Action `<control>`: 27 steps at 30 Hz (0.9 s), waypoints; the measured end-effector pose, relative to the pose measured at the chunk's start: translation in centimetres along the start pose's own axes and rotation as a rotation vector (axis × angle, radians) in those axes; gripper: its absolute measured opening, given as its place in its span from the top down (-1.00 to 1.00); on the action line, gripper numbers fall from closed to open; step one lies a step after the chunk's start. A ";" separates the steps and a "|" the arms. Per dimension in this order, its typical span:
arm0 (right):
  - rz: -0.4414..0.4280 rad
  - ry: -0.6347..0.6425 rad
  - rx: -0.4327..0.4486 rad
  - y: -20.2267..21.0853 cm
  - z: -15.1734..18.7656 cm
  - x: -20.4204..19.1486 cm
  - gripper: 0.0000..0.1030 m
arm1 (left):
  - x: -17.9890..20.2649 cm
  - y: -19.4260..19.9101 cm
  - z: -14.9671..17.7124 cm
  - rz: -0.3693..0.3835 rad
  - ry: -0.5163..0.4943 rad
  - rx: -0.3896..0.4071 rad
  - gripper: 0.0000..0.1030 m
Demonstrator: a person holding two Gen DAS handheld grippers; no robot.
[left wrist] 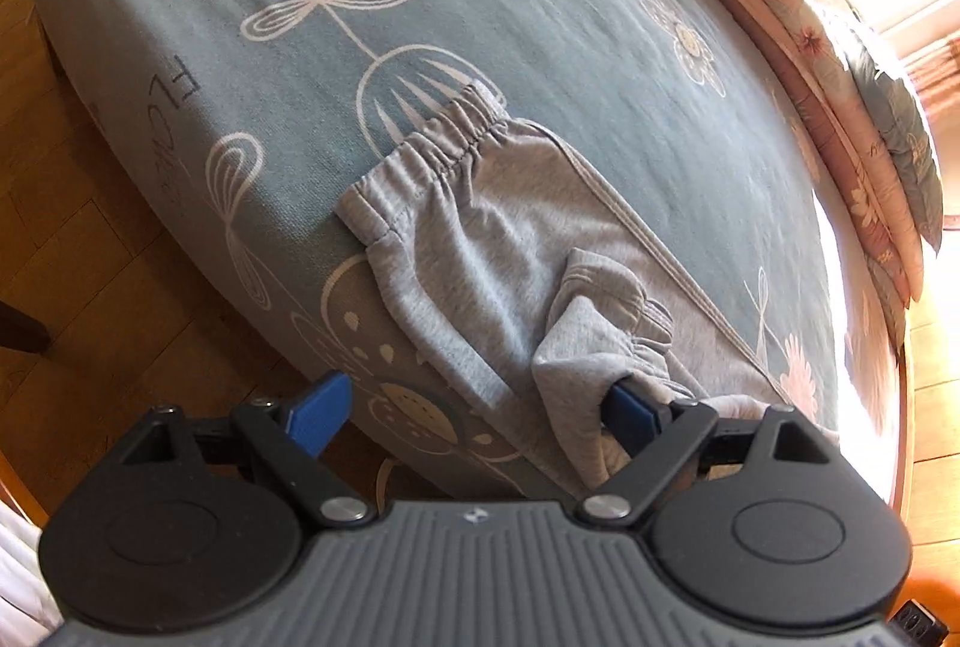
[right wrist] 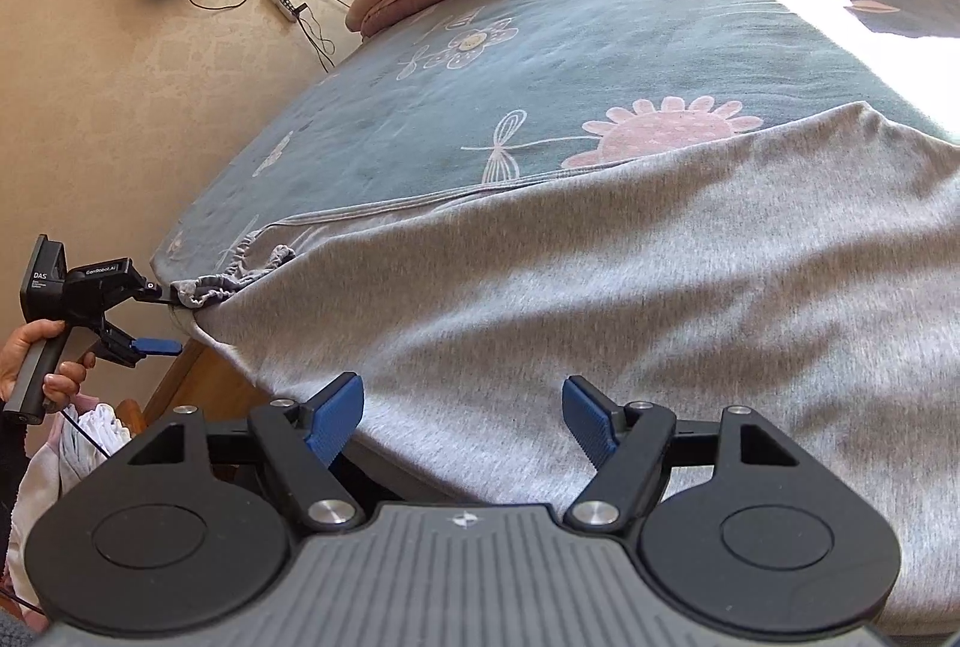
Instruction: Fold clothes
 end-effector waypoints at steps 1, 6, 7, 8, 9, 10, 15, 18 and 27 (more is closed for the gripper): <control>0.001 -0.003 0.003 0.1 0.0 0.1 -0.54 | 0.7 0.0 0.3 -0.058 -0.068 -0.010 -0.74; -0.012 -0.010 0.008 0.0 0.0 0.2 -0.54 | 0.8 0.8 1.2 -0.271 -0.195 -0.034 -0.74; -0.013 -0.006 0.007 0.0 0.0 0.1 -0.54 | 0.6 1.3 1.2 -0.285 -0.193 -0.020 -0.74; -0.015 -0.002 0.005 -0.1 0.0 0.0 -0.54 | 0.5 1.7 1.1 -0.301 -0.192 -0.002 -0.74; -0.016 0.002 0.003 -0.2 0.1 -0.1 -0.54 | 0.9 2.1 1.0 -0.301 -0.210 0.012 -0.74; -0.017 0.004 0.002 -0.3 0.1 -0.2 -0.54 | 1.5 2.4 0.8 -0.295 -0.232 0.024 -0.74; -0.011 0.014 -0.004 -0.6 0.3 -0.4 -0.54 | 6.8 2.5 0.0 -0.232 -0.384 0.052 -0.74; -0.003 0.012 -0.001 -0.5 0.4 -0.4 -0.55 | 11.0 0.4 -0.5 -0.206 -0.507 0.039 -0.74; 0.002 -0.009 0.021 0.1 0.5 0.4 -0.57 | 17.2 -8.9 -0.2 -0.406 -0.741 -0.135 -0.68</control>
Point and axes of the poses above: each gripper's, at about its wrist camera, not at the fingertips, and y roughly against the way its jaws point, x to its right, z to its underside, the point moved 4 cm from there along -y, roughly the way its jaws point, and after that the axes turned 2 degrees about -z, right-handed, at the moved point
